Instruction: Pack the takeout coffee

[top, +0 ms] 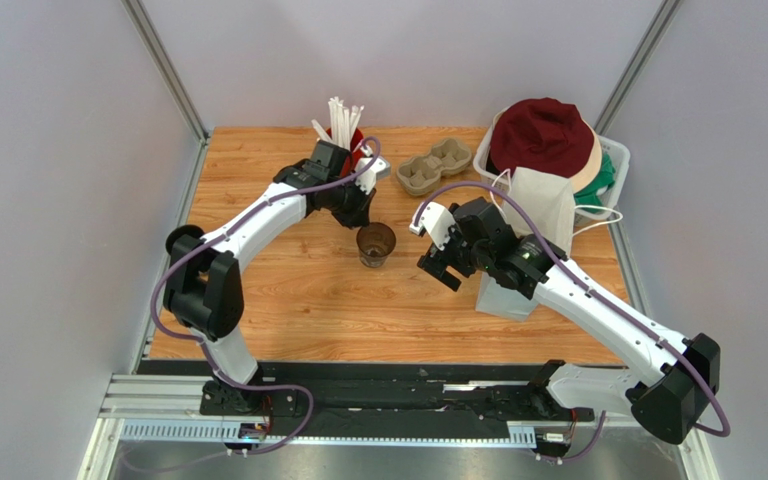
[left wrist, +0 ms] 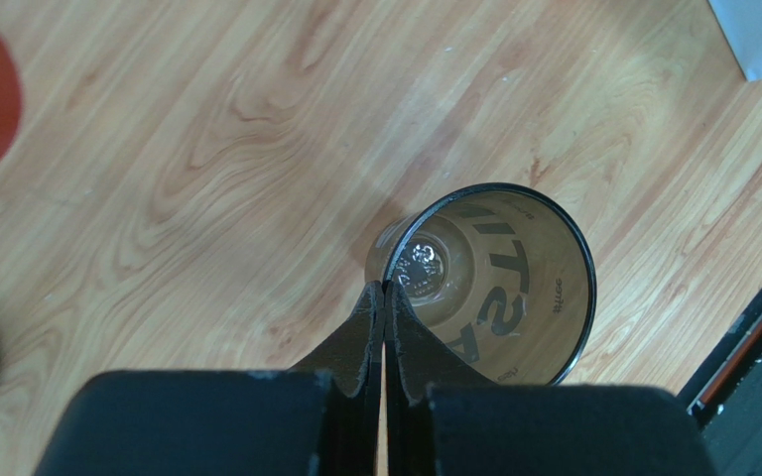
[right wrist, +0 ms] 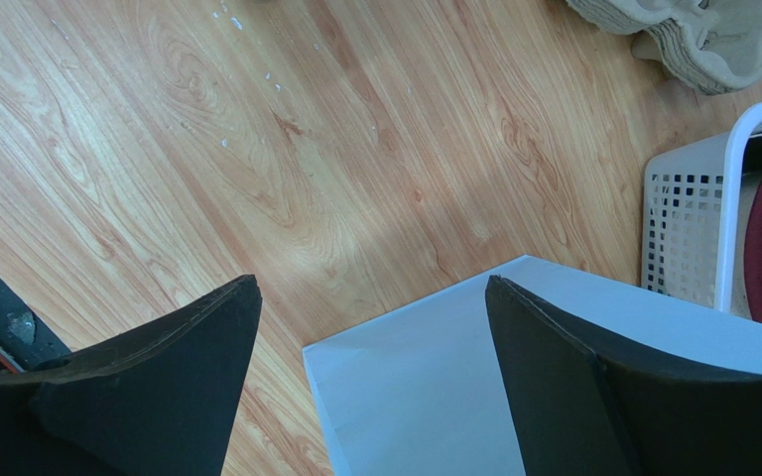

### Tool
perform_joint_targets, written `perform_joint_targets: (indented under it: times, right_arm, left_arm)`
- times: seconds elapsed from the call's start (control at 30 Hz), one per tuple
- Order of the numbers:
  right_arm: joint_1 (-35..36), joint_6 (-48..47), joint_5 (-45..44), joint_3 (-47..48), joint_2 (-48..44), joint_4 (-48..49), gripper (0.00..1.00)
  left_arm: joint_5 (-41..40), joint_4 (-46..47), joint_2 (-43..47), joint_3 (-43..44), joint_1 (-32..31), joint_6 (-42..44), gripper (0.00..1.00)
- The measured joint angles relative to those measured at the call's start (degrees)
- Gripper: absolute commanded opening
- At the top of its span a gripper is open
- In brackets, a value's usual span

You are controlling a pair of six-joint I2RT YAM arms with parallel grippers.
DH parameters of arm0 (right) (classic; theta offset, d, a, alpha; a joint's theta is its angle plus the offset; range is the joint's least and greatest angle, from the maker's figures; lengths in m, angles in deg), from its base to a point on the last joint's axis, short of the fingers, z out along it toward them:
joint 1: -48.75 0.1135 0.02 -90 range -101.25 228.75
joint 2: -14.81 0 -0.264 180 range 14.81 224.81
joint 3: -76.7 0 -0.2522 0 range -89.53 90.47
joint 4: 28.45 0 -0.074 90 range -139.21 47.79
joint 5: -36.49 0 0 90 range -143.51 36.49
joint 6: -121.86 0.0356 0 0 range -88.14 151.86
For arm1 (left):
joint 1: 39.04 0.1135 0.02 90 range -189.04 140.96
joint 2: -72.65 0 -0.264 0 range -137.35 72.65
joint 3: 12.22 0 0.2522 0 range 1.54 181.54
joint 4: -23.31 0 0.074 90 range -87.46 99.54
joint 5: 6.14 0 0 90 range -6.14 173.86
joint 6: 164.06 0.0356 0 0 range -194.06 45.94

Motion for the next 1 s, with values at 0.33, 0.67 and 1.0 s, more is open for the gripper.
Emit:
perform_joint_targets:
  times: [0.33, 0.67, 1.0]
  right_arm:
    - [0.0, -0.5, -0.5, -0.9, 0.0, 2.0, 0.90]
    - [0.5, -0.7, -1.1, -1.6, 0.0, 2.4, 0.90]
    - [0.5, -0.7, -1.1, -1.7, 0.0, 2.4, 0.90]
  left_arm:
    - [3.3, 5.4, -2.5, -1.8, -2.8, -2.9, 0.00]
    - [3.3, 8.0, -2.4, -5.2, -3.7, -4.1, 0.00]
    - [3.3, 9.3, -1.9, -6.8, -3.7, -4.6, 0.22]
